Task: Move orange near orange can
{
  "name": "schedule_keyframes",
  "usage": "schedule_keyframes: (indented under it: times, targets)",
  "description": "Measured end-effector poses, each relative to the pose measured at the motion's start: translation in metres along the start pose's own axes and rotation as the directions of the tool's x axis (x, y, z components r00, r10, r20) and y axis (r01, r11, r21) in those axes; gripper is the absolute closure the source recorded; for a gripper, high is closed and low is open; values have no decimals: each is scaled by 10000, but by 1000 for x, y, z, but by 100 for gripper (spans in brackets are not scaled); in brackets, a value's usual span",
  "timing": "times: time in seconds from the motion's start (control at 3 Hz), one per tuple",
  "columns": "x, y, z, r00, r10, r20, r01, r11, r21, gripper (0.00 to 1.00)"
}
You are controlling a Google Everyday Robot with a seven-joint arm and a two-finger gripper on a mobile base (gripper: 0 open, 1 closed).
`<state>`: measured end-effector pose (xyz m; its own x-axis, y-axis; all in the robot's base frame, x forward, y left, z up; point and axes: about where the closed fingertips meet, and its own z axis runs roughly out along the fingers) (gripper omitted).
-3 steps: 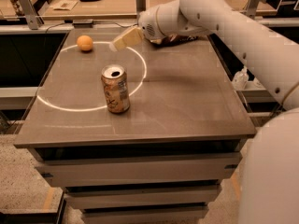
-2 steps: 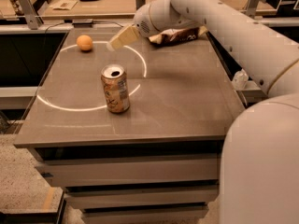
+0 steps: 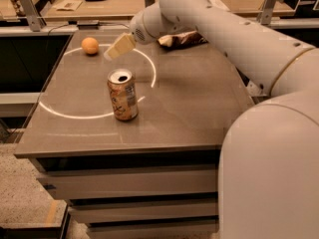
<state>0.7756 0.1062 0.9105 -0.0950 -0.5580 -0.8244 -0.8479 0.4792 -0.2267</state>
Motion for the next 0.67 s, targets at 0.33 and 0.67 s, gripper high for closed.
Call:
schedule_keyframes:
  times: [0.33, 0.67]
  targets:
    - [3, 5, 17, 9987, 363, 365, -364, 9993, 30, 0]
    - [-2, 4, 35, 9874, 722, 1410, -690, 9972, -274, 0]
